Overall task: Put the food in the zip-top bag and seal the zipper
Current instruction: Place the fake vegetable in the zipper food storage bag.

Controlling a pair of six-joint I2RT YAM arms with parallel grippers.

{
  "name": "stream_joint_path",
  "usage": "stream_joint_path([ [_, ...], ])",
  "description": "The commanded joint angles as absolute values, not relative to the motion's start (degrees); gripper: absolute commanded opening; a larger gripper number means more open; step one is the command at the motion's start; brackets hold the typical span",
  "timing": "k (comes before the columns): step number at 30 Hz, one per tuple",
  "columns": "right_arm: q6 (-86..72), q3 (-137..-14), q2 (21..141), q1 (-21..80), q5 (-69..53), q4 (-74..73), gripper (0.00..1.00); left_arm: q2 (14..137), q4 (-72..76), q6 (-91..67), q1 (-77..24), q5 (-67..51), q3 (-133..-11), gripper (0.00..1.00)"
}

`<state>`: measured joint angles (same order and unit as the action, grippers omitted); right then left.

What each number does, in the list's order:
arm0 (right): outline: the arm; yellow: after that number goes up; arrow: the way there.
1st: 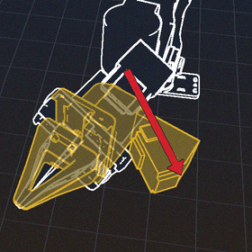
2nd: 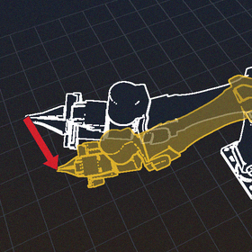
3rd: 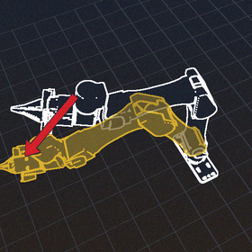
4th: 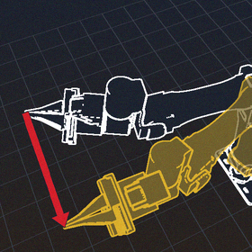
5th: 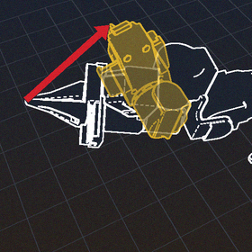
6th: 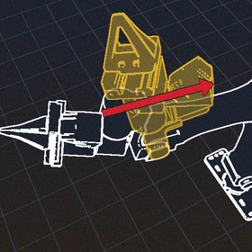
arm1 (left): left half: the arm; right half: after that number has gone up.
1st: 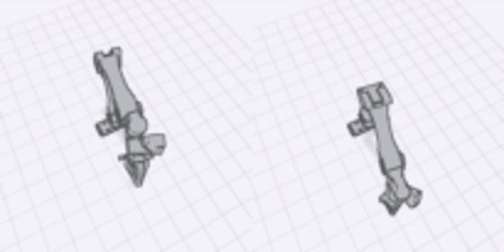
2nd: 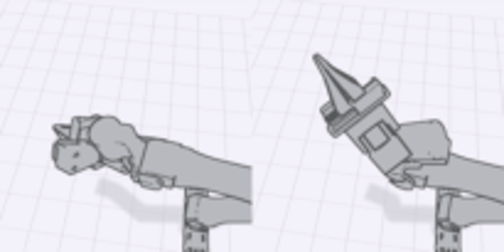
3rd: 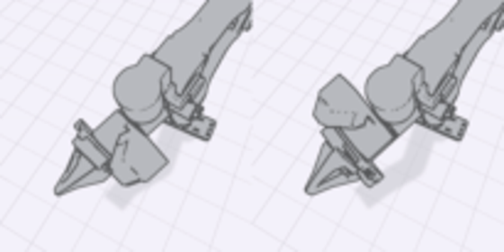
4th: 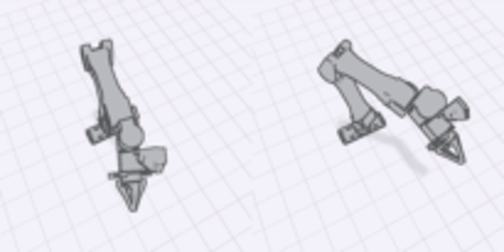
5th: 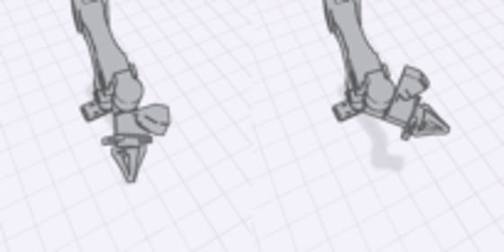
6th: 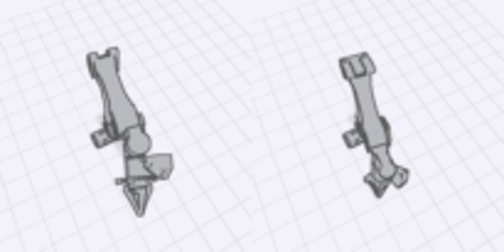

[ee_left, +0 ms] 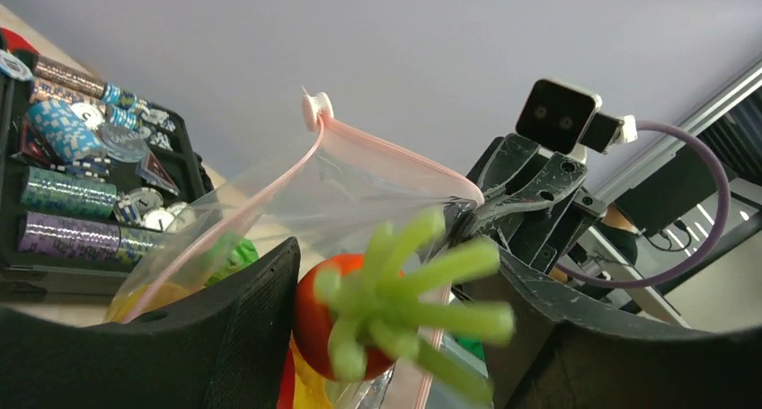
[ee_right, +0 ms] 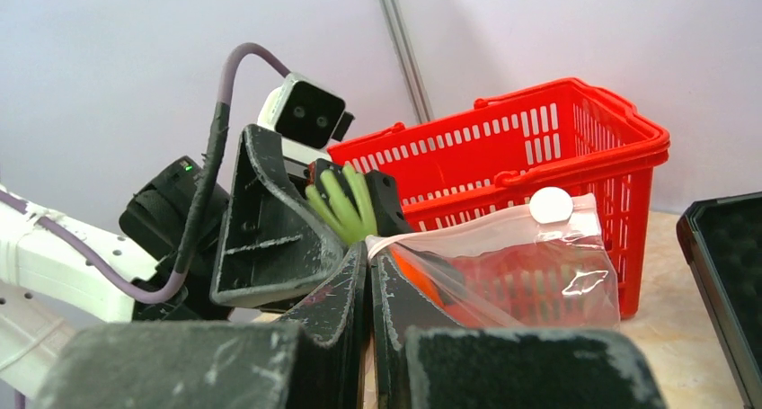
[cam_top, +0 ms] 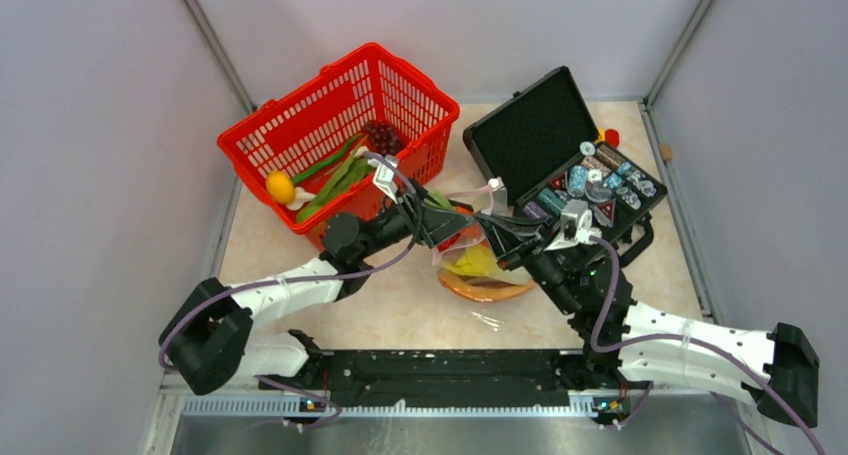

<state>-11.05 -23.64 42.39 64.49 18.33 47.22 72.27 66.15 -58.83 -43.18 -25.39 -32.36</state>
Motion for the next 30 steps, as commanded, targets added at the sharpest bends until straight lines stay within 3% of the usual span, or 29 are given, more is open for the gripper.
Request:
stream_joint_path([
  [1, -10.6, -25.8, 40.5, 64.9, 18.2, 52.4, 0.00, 70.2, 58.2, -53.8, -43.8, -31.5, -37.5, 0.71],
  [5, -10.6, -25.7, 39.9, 64.9, 18.5, 51.8, 0.00, 62.8, 30.8, -37.2, -43.8, -28.7, -44.4, 0.77],
  [8, -10.7, -25.6, 39.7, 64.9, 18.5, 51.8, 0.00, 59.4, 18.7, -30.0, -43.8, -25.2, -48.6, 0.78],
  [10, -10.7, -25.6, 39.9, 64.9, 18.6, 52.0, 0.00, 59.2, 17.0, -28.5, -43.8, -25.9, -49.3, 0.73],
  [13, -10.8, -25.6, 40.1, 64.9, 18.5, 52.0, 0.00, 60.5, 12.4, -27.7, -43.8, -29.4, -51.6, 0.55],
  [15, -10.9, -25.6, 40.1, 64.8, 18.4, 51.9, 0.00, 62.2, 7.6, -26.8, -43.8, -31.6, -54.3, 0.49],
  [19, -10.9, -25.7, 40.0, 64.8, 18.4, 51.7, 0.00, 64.3, -1.5, -22.3, -43.8, -33.5, -59.2, 0.49],
  [24, -11.1, -26.0, 40.3, 64.9, 18.2, 51.5, 0.00, 64.2, -11.1, -14.2, -43.8, -31.2, -64.0, 0.58],
  [30, -11.2, -26.6, 41.3, 64.9, 17.4, 51.3, 0.00, 66.7, -12.7, -12.6, -43.8, -33.5, -67.1, 0.43],
])
